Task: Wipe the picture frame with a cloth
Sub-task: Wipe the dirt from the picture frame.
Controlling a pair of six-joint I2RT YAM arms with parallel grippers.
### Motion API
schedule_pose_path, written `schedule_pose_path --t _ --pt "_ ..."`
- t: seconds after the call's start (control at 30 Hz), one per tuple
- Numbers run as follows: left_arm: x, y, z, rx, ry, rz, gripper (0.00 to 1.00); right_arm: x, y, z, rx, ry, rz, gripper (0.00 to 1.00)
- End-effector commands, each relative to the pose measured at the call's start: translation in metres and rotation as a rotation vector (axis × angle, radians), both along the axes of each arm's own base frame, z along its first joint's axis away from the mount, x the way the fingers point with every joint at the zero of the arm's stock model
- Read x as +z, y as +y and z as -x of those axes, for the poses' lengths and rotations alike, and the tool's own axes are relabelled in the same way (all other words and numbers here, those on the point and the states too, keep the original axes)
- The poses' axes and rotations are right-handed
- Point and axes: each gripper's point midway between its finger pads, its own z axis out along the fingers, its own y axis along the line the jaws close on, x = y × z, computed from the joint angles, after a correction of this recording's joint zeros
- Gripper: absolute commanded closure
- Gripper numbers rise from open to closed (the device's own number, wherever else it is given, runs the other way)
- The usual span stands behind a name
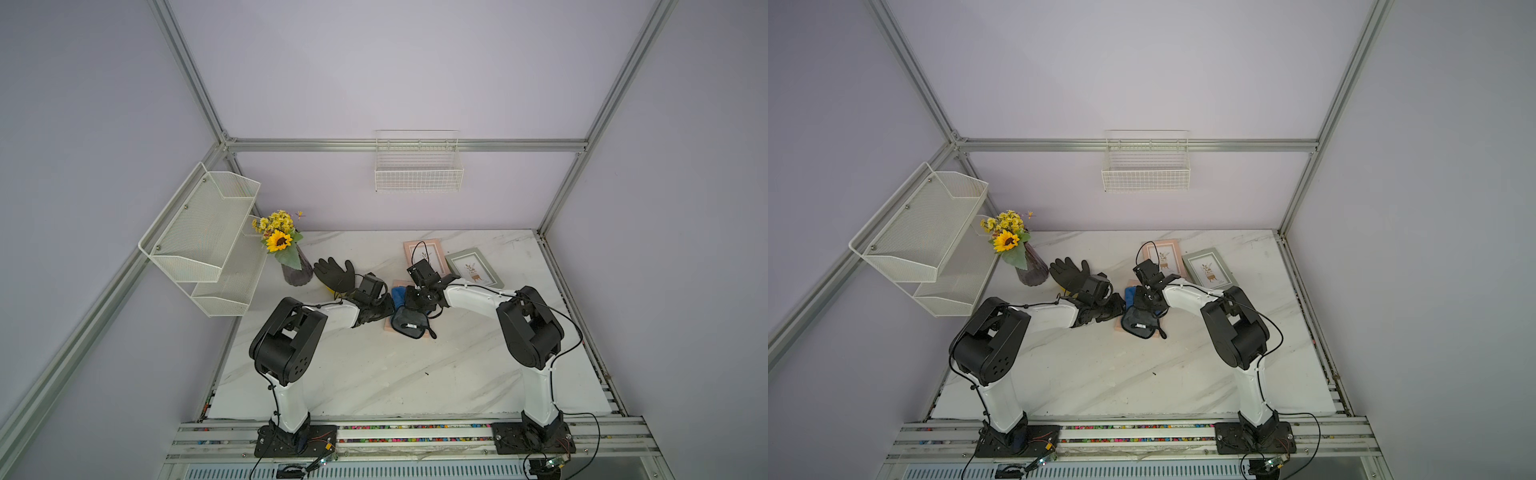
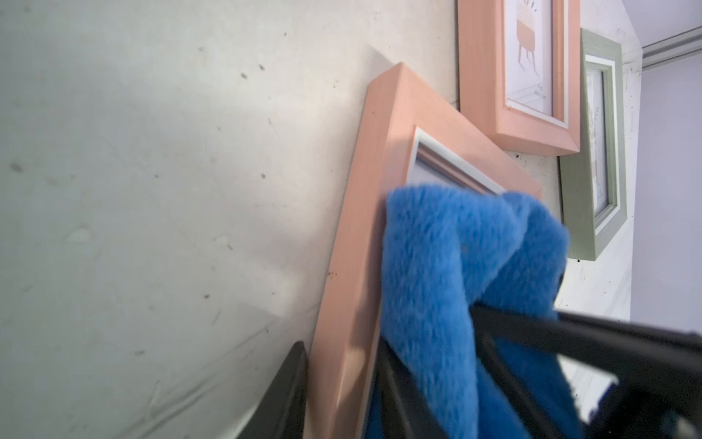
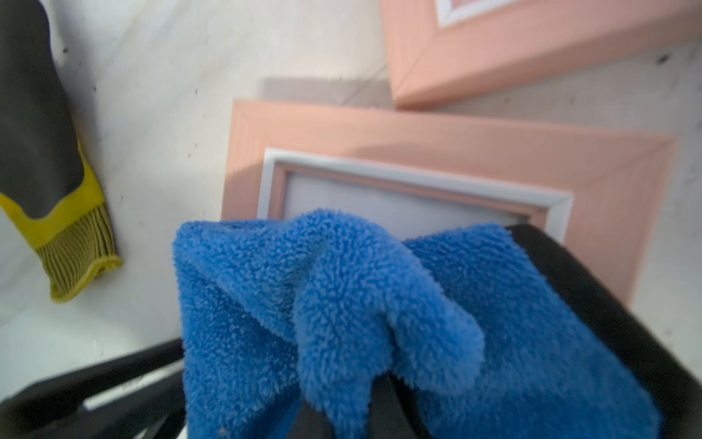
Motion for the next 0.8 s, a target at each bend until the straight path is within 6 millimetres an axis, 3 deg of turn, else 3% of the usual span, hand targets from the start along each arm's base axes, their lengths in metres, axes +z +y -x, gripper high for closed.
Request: schedule_pose_path --t 0.0,0.2,0.3,0.4,0.63,0.77 --pt "-0.046 0.011 0.04 -0.008 0.194 -0.05 0.68 -0.012 0.004 0.029 0.02 0.082 -0.012 0.95" --pt "-0.045 0.011 0.042 -0.009 0.193 -0.054 0.68 0.002 -0.014 -0.023 -0.05 0.011 0.006 0.95" --pt "-0.043 0.013 0.042 -0.008 0.188 -0.063 0.68 -0.002 -0.02 -0.039 -0.064 0.011 0.022 0.95" --pt "-0.041 0.012 0.041 -0.006 0.181 -0.064 0.68 -0.009 -0.015 -0.029 -0.035 0.038 0.015 0.96" --pt "-0.042 0.011 0.04 -0.005 0.183 -0.065 0.68 -0.012 0.009 0.034 0.028 0.075 -0.01 0.96" --pt "-0.043 0.011 0.042 -0.008 0.186 -0.069 0.68 -0.009 0.006 0.033 0.01 0.062 -0.004 0.96"
